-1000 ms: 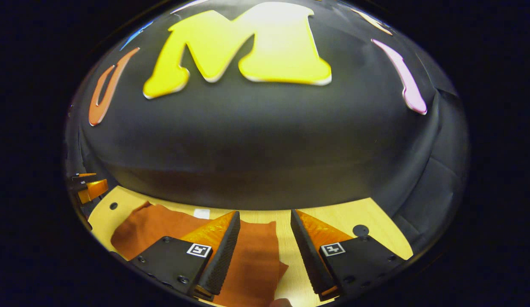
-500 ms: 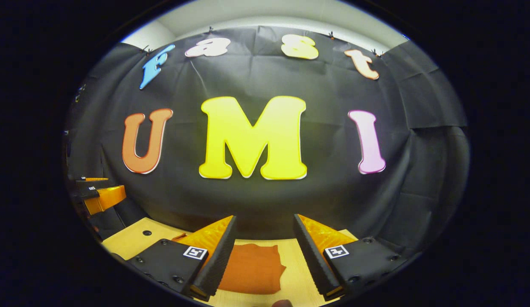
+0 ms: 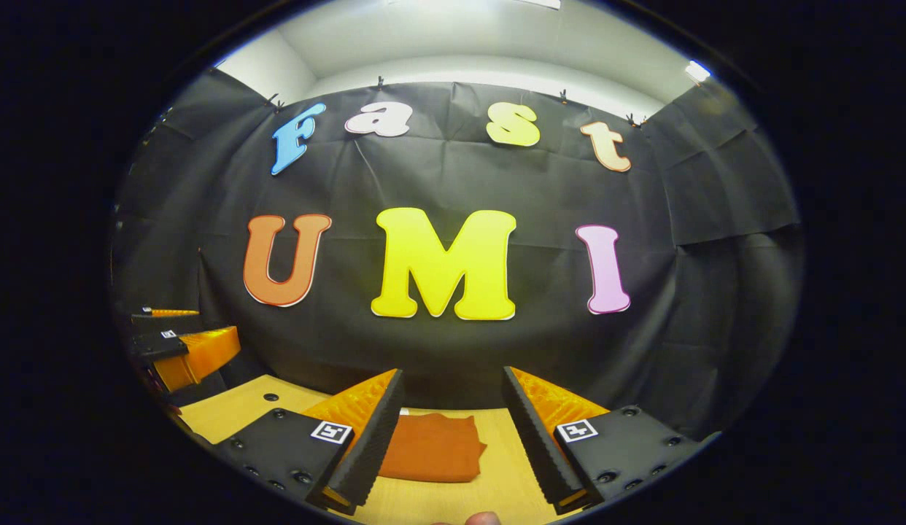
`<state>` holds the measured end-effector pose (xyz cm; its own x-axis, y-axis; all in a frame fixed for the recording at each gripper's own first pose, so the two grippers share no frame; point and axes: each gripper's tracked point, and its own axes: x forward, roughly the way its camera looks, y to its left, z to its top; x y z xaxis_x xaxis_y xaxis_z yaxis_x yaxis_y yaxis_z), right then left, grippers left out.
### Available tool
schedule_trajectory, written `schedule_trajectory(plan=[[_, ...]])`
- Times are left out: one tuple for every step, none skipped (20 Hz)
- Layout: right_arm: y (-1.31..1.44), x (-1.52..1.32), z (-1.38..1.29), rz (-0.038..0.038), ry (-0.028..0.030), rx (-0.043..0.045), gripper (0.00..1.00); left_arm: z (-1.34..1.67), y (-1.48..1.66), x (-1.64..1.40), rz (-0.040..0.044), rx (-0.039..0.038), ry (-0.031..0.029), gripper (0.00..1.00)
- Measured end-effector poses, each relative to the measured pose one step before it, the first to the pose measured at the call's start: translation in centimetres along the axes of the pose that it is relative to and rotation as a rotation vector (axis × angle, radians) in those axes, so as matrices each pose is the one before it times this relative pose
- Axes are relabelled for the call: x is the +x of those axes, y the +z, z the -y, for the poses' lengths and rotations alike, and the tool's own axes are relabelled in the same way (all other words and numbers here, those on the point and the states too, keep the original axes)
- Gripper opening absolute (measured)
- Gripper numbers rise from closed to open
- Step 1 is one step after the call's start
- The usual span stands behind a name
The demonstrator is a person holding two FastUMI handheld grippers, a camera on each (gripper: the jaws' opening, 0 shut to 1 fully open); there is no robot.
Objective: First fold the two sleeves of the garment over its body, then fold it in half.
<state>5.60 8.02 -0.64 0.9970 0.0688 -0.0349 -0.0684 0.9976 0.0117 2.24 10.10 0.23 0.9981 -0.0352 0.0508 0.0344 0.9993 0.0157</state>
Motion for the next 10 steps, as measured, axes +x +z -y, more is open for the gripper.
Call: schedule_trajectory(plan=[[0.037, 0.084, 0.007, -0.00471, 0.00323, -0.00022, 0.86, -0.264, -0.233, -0.103, -0.00463, 0.00221, 0.00879, 0.98], [-0.038, -0.272, -0.087, -0.00113, 0.00353, -0.00384, 0.85, -0.257, -0.100, -0.193, -0.00265, -0.00227, 0.00910, 1.00], [0.043, -0.229, -0.012, 0.00331, 0.00272, -0.00333, 0.85, 0.005, -0.045, -0.224, -0.00235, -0.00816, 0.00536, 0.98], [0.010, -0.267, 0.031, 0.00247, 0.00101, 0.00079, 0.86, -0.033, -0.088, -0.237, -0.00451, -0.00829, 0.00326, 0.98], [0.009, -0.133, -0.113, 0.00031, 0.00346, 0.00047, 0.86, 0.038, -0.283, -0.195, -0.00706, -0.00059, 0.00305, 0.98], [-0.215, -0.065, -0.169, -0.00398, 0.00227, -0.00184, 0.86, -0.076, -0.221, -0.035, -0.00628, 0.00222, 0.00423, 0.98], [-0.067, -0.140, -0.236, -0.00159, 0.00393, -0.00305, 0.86, 0.057, -0.116, -0.200, -0.00221, 0.00181, -0.00156, 0.98], [0.098, -0.106, -0.163, 0.00132, 0.00482, -0.00112, 0.86, 0.219, -0.036, -0.120, -0.00438, -0.00150, -0.00425, 0.99], [0.104, 0.005, -0.118, 0.00136, 0.00443, -0.00228, 0.86, 0.144, -0.019, -0.105, -0.00245, 0.00052, 0.00004, 0.98], [-0.047, -0.037, 0.002, 0.00066, 0.00170, -0.00264, 0.86, 0.112, -0.131, 0.019, -0.00143, 0.00051, -0.00021, 0.98]])
